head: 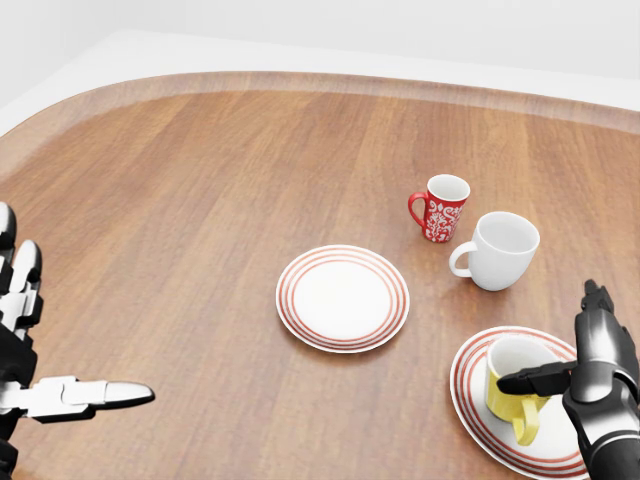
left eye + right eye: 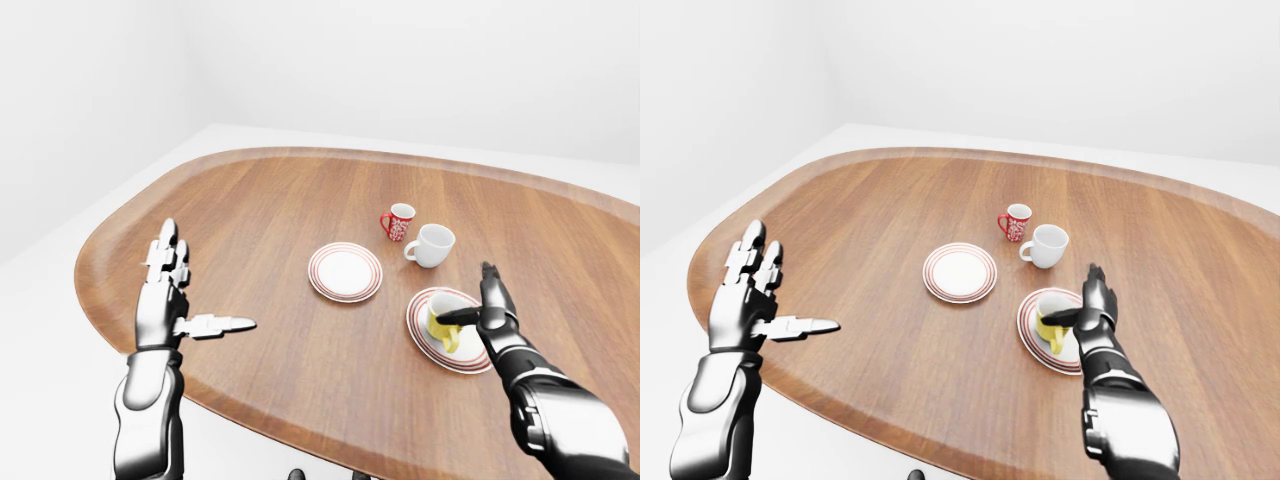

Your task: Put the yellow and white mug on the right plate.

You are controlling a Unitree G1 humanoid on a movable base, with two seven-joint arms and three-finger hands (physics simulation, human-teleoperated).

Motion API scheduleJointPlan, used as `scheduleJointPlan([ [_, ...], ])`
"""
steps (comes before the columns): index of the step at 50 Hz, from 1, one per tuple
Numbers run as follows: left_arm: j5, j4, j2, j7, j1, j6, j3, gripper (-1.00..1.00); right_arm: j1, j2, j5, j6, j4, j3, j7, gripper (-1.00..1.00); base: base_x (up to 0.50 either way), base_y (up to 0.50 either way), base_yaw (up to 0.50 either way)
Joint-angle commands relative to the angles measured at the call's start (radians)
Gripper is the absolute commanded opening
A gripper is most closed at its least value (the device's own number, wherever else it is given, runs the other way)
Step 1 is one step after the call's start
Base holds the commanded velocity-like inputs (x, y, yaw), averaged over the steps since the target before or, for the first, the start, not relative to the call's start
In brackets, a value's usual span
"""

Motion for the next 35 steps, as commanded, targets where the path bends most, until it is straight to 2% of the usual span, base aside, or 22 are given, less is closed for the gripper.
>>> scheduleJointPlan([
  [1, -0.001, -0.008, 0.000, -0.005, 0.002, 0.000, 0.001, 1.00, 0.005, 0.001, -0.005, 0.000, 0.009, 0.012, -0.009, 1.00, 0.00, 0.00, 0.00],
  [35, -0.001, -0.018, -0.006, -0.013, 0.008, 0.000, -0.004, 1.00, -0.054, -0.030, 0.081, 0.000, -0.030, 0.017, 0.050, 1.00, 0.00, 0.00, 0.00],
])
